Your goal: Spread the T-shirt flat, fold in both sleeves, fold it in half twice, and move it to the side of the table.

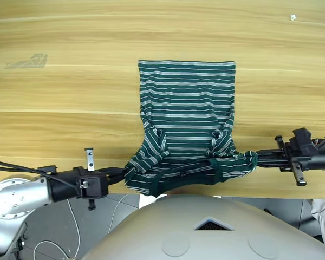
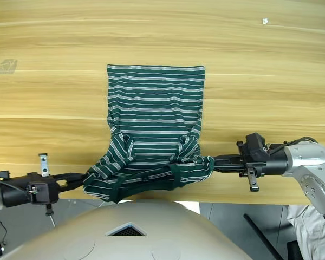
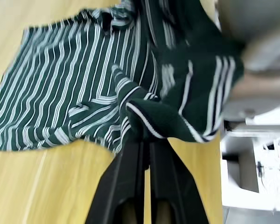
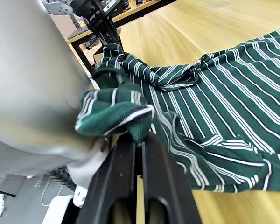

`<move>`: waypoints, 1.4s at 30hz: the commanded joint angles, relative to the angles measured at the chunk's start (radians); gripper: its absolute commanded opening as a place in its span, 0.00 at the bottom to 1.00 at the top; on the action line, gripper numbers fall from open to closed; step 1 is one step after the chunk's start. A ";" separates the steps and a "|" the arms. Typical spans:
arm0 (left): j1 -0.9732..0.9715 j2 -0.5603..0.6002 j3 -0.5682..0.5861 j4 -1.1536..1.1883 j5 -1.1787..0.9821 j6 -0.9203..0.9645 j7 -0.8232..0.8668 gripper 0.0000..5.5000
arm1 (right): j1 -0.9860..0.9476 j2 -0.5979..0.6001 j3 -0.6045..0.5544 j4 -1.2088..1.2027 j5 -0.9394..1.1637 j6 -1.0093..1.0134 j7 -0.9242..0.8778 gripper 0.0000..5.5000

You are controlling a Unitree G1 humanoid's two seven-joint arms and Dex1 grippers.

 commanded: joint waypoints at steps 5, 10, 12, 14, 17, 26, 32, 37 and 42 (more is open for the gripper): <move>0.030 -0.073 0.156 -0.071 -0.067 0.084 -0.133 0.00 | 0.073 0.056 -0.191 -0.078 0.067 0.135 0.051 0.00; -0.058 -0.060 0.186 -0.113 -0.170 0.164 -0.182 0.00 | 0.031 0.106 -0.227 -0.081 0.035 0.180 0.066 0.00; -0.139 -0.026 0.176 -0.086 -0.187 0.204 -0.193 0.00 | -0.026 0.120 -0.223 -0.060 0.000 0.193 0.053 0.00; -0.275 0.010 0.107 -0.030 -0.173 0.237 -0.176 0.00 | -0.116 0.149 -0.190 -0.019 -0.064 0.195 0.033 0.00; -0.565 -0.020 -0.121 0.099 -0.028 0.261 -0.071 0.00 | -0.322 0.231 -0.097 0.122 -0.225 0.169 -0.002 0.00; -1.079 -0.318 -0.506 0.473 0.298 0.309 0.180 0.00 | -0.811 0.537 0.012 0.789 -0.634 -0.125 -0.155 0.00; -1.198 -0.421 -0.549 0.692 0.345 0.250 0.231 0.00 | -0.958 0.646 0.005 1.058 -0.747 -0.277 -0.216 0.00; -1.241 -0.451 -0.533 0.819 0.351 0.203 0.258 0.00 | -1.020 0.701 -0.006 1.175 -0.783 -0.336 -0.219 0.00; -1.252 -0.467 -0.526 0.873 0.344 0.178 0.270 0.00 | -1.075 0.751 -0.017 1.262 -0.813 -0.383 -0.251 0.00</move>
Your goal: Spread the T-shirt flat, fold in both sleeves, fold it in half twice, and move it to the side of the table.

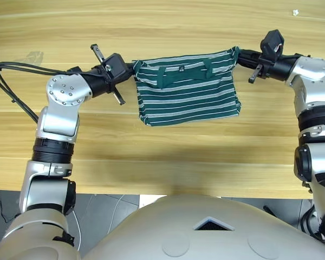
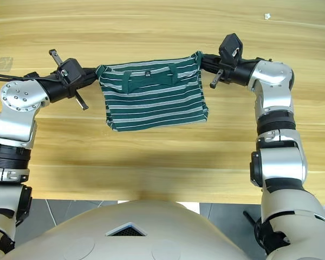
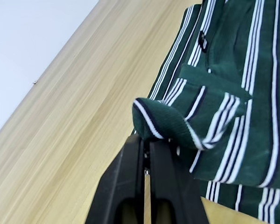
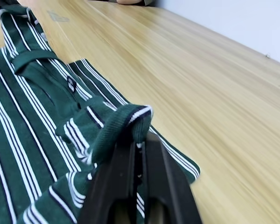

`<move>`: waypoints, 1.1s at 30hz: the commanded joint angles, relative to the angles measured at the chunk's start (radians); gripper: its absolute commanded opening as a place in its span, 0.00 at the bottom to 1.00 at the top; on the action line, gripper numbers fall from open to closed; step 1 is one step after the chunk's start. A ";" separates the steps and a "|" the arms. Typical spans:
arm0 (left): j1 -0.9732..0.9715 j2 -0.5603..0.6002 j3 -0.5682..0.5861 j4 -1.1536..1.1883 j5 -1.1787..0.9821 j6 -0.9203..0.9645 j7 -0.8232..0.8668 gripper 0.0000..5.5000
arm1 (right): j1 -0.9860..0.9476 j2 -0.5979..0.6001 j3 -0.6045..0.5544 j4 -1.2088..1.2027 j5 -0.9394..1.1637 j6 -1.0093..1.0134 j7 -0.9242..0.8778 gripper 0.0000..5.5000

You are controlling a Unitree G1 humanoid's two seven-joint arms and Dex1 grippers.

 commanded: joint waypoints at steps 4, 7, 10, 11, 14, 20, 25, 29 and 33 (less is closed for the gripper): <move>-0.054 -0.056 0.052 0.099 0.015 0.007 0.104 0.14 | -0.096 0.077 -0.009 0.176 -0.098 -0.044 -0.187 0.15; -0.097 -0.098 0.121 0.173 0.001 0.067 0.230 0.23 | -0.099 0.101 -0.008 0.235 -0.142 -0.033 -0.269 0.25; -0.106 -0.143 0.182 0.189 -0.082 0.138 0.245 0.31 | -0.094 0.117 -0.016 0.248 -0.153 -0.014 -0.299 0.34; -0.102 -0.150 0.193 0.188 -0.095 0.146 0.244 0.33 | -0.083 0.120 -0.016 0.238 -0.156 -0.018 -0.293 0.37; -0.084 -0.156 0.206 0.193 -0.100 0.148 0.254 0.41 | -0.052 0.127 -0.019 0.201 -0.153 -0.043 -0.267 0.46; -0.026 -0.171 0.208 0.110 -0.092 0.107 0.281 0.46 | -0.027 0.134 0.037 0.188 -0.231 -0.102 -0.244 0.59; 0.015 -0.199 0.191 0.037 -0.087 0.088 0.296 0.46 | -0.085 0.072 0.454 0.287 -0.792 -0.228 -0.719 0.59; 0.089 -0.214 0.202 -0.033 -0.104 0.069 0.295 0.46 | -0.098 0.026 0.497 0.361 -0.846 -0.220 -0.821 0.59; 0.146 -0.232 0.209 -0.086 -0.109 0.062 0.308 0.46 | -0.069 -0.059 0.462 0.385 -0.808 -0.250 -0.797 0.59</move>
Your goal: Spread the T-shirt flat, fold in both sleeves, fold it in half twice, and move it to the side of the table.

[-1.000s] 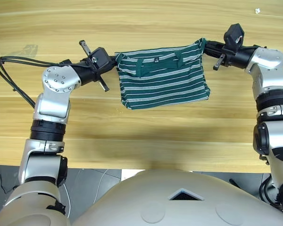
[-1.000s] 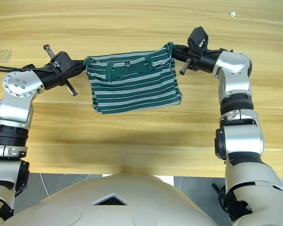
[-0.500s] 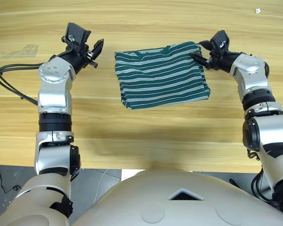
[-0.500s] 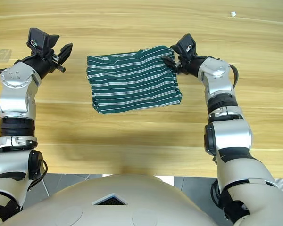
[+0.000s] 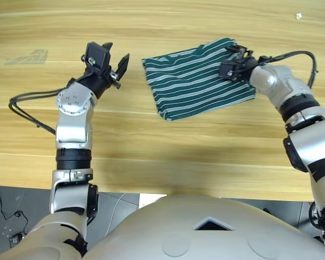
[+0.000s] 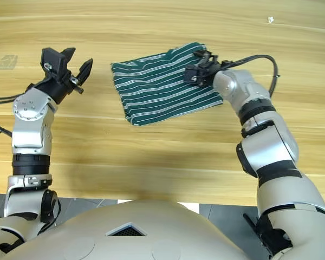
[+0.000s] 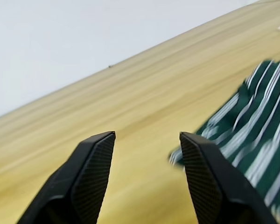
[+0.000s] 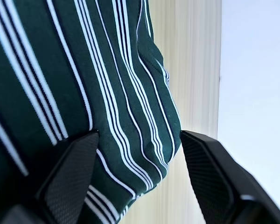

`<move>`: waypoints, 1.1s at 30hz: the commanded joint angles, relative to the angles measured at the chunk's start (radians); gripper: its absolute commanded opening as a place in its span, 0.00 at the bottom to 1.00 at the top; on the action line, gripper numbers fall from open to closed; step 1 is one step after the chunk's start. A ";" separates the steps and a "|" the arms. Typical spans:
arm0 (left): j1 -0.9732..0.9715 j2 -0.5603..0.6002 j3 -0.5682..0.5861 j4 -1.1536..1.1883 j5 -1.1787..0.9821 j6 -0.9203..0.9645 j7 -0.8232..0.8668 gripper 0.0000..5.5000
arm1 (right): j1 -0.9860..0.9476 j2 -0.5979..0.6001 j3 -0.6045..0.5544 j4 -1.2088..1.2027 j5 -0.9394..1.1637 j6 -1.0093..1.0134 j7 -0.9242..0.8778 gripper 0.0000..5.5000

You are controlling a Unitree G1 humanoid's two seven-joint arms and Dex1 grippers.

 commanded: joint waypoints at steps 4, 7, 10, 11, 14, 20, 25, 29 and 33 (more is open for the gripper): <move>0.065 -0.014 -0.004 -0.098 0.005 -0.012 0.016 0.46 | 0.171 -0.200 -0.004 0.010 0.035 -0.057 0.312 0.59; 0.095 -0.008 0.004 -0.127 0.014 -0.021 0.023 0.46 | 0.397 -0.338 -0.009 -0.379 0.273 -0.058 0.679 0.59; 0.098 -0.013 0.005 -0.136 0.011 -0.020 0.024 0.46 | 0.555 -0.471 0.020 -0.818 0.459 0.057 0.845 0.59; 0.102 -0.016 0.004 -0.142 0.012 -0.021 0.026 0.46 | 0.567 -0.490 0.019 -0.907 0.490 0.090 0.864 0.59; 0.107 -0.021 0.001 -0.151 0.019 -0.030 0.034 0.46 | 0.593 -0.512 0.012 -1.101 0.551 0.176 0.909 0.59; 0.157 -0.040 -0.035 -0.269 -0.009 -0.009 0.014 0.46 | 0.667 -0.474 0.015 -1.273 0.529 0.283 0.932 0.59; 0.202 -0.074 -0.082 -0.336 -0.014 0.010 0.017 0.46 | 0.714 -0.383 0.081 -1.270 0.464 0.275 0.911 0.59; 0.199 -0.078 -0.097 -0.314 -0.001 0.002 0.022 0.46 | 0.693 -0.278 0.120 -1.200 0.421 0.251 0.875 0.59; 0.202 -0.086 -0.113 -0.307 -0.001 0.000 0.024 0.46 | 0.652 -0.171 0.130 -1.104 0.392 0.203 0.799 0.59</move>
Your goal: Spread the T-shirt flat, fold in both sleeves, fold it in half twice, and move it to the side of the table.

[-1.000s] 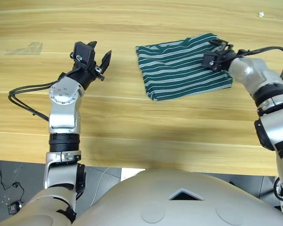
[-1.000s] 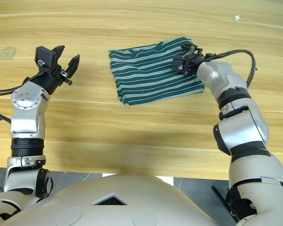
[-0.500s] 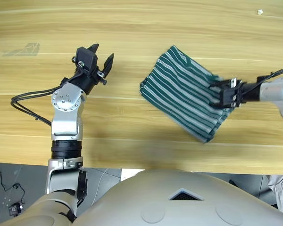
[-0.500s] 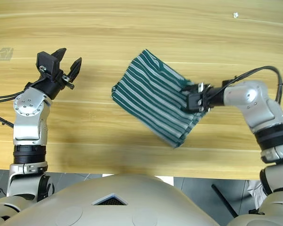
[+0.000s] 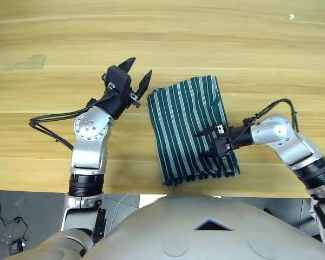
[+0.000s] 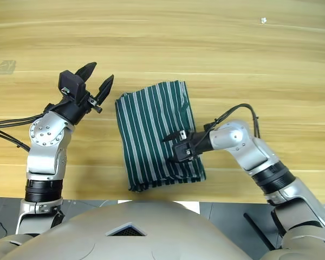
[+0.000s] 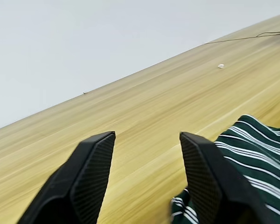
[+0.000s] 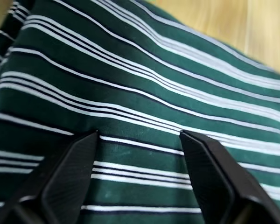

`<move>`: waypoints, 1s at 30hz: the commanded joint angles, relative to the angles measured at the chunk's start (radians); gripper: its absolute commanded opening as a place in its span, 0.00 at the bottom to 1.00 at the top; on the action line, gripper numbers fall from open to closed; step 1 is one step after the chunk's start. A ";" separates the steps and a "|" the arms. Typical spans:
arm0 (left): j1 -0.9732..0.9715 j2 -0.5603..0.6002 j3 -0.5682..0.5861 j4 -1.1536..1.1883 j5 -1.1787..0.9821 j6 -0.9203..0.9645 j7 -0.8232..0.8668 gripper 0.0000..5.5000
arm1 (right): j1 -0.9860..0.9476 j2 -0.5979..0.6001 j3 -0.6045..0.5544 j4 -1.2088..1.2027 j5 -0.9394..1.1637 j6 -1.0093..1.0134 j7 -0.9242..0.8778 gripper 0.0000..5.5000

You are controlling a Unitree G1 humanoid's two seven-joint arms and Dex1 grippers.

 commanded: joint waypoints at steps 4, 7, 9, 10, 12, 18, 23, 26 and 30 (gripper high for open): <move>0.007 -0.011 -0.029 0.019 0.014 -0.003 0.001 0.46 | -0.012 0.111 0.033 0.186 -0.132 -0.051 -0.117 0.59; 0.005 -0.019 -0.041 0.010 0.015 -0.002 0.007 0.46 | -0.029 0.177 -0.017 0.214 -0.039 -0.075 -0.140 0.59; 0.008 -0.013 -0.037 -0.006 0.016 -0.002 0.010 0.46 | -0.037 0.198 -0.057 0.211 0.005 -0.080 -0.147 0.59; 0.008 -0.008 -0.030 -0.007 0.014 -0.003 0.008 0.46 | -0.036 0.207 -0.075 0.203 0.027 -0.086 -0.151 0.59; 0.014 0.002 -0.010 -0.014 0.005 -0.005 0.005 0.46 | -0.024 0.237 -0.116 0.168 0.103 -0.068 -0.146 0.59; 0.081 0.087 0.125 -0.118 -0.033 -0.041 -0.028 0.46 | 0.012 0.288 -0.283 0.062 0.231 -0.095 -0.236 0.59; 0.277 0.250 0.273 -0.184 0.109 -0.273 -0.079 0.46 | 0.136 0.173 -0.449 -0.003 0.219 -0.174 -0.275 0.59; 0.507 0.399 0.245 -0.163 0.466 -0.576 -0.069 0.46 | 0.201 0.017 -0.510 0.075 0.011 -0.397 -0.299 0.59; 0.602 0.494 0.247 -0.114 0.655 -0.747 -0.048 0.46 | 0.242 -0.128 -0.545 0.153 -0.191 -0.658 -0.349 0.59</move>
